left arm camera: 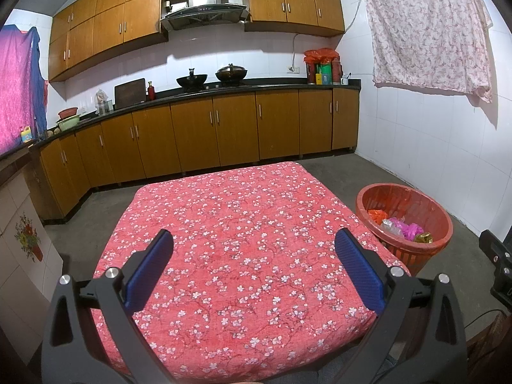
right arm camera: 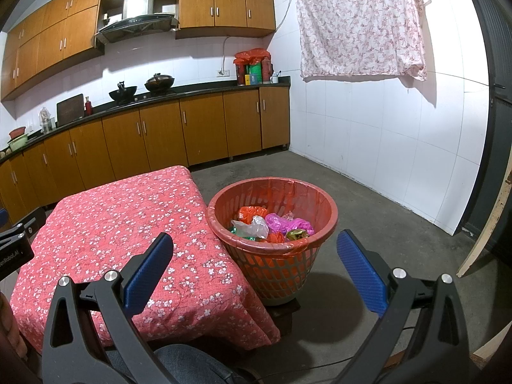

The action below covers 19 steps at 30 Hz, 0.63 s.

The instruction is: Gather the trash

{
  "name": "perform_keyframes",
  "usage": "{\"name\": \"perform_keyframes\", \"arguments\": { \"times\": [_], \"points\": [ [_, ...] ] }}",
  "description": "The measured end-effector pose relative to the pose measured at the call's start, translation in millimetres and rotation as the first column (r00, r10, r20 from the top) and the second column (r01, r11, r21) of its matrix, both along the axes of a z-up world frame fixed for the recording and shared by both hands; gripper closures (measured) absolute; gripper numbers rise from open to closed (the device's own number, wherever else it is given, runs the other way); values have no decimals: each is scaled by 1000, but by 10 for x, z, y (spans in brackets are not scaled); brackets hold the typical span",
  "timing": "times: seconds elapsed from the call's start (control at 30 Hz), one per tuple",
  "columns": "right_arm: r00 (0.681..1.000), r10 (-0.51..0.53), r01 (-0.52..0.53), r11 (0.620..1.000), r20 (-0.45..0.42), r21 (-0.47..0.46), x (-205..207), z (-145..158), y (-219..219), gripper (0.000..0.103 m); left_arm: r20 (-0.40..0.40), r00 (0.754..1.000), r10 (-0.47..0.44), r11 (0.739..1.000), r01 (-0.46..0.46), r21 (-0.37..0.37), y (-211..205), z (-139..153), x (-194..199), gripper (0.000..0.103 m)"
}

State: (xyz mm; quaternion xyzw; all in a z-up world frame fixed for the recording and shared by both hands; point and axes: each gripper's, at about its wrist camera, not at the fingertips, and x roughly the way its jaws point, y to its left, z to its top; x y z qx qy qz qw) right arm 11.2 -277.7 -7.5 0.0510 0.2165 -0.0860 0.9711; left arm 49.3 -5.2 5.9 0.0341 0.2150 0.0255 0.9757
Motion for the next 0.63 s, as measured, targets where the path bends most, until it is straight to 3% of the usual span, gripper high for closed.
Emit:
{"name": "perform_keyframes", "arguments": {
  "times": [0.63],
  "points": [
    [1000, 0, 0, 1000, 0, 0, -2, 1, 0, 2, -10, 1000, 1, 1000, -1, -1, -13, -53, -38, 4]
  ]
}}
